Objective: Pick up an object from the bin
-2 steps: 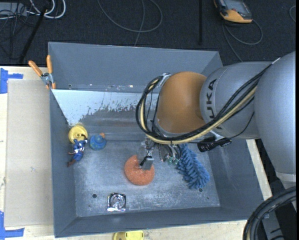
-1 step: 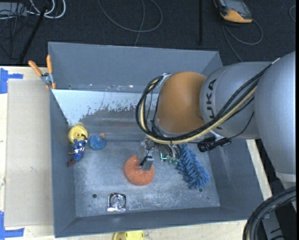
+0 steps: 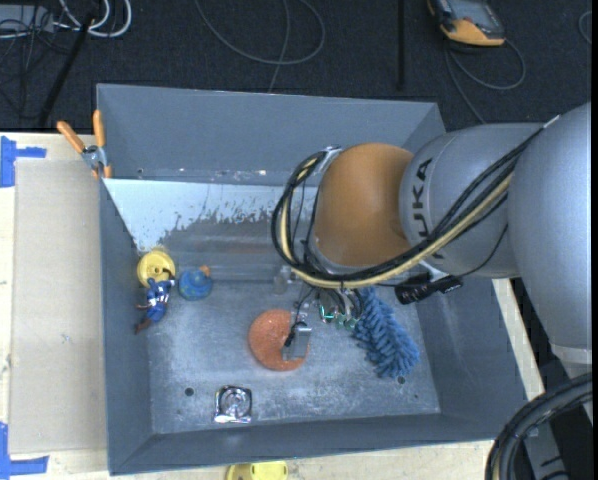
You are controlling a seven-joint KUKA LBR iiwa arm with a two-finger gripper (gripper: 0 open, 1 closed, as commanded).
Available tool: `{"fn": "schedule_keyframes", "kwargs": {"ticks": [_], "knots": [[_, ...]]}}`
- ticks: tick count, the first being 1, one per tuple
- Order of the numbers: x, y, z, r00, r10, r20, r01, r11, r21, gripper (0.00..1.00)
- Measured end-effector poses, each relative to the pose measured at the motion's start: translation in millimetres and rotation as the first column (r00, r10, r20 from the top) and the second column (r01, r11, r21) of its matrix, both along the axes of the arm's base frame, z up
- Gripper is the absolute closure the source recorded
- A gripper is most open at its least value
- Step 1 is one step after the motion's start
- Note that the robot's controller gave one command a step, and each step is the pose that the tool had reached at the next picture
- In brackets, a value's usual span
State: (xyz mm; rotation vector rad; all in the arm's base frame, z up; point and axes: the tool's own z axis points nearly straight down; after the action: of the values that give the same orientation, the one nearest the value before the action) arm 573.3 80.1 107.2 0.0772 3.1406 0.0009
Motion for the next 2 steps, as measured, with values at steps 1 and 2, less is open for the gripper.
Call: {"fn": "schedule_keyframes", "kwargs": {"ticks": [1, 2], "knots": [[-11.0, 3.8, -35.3, 0.998, 0.068, -0.006, -0.068, 0.998, 0.001, 1.0], [-10.9, 3.8, -35.2, 0.998, 0.067, -0.006, -0.067, 0.998, 0.001, 1.0]]}}
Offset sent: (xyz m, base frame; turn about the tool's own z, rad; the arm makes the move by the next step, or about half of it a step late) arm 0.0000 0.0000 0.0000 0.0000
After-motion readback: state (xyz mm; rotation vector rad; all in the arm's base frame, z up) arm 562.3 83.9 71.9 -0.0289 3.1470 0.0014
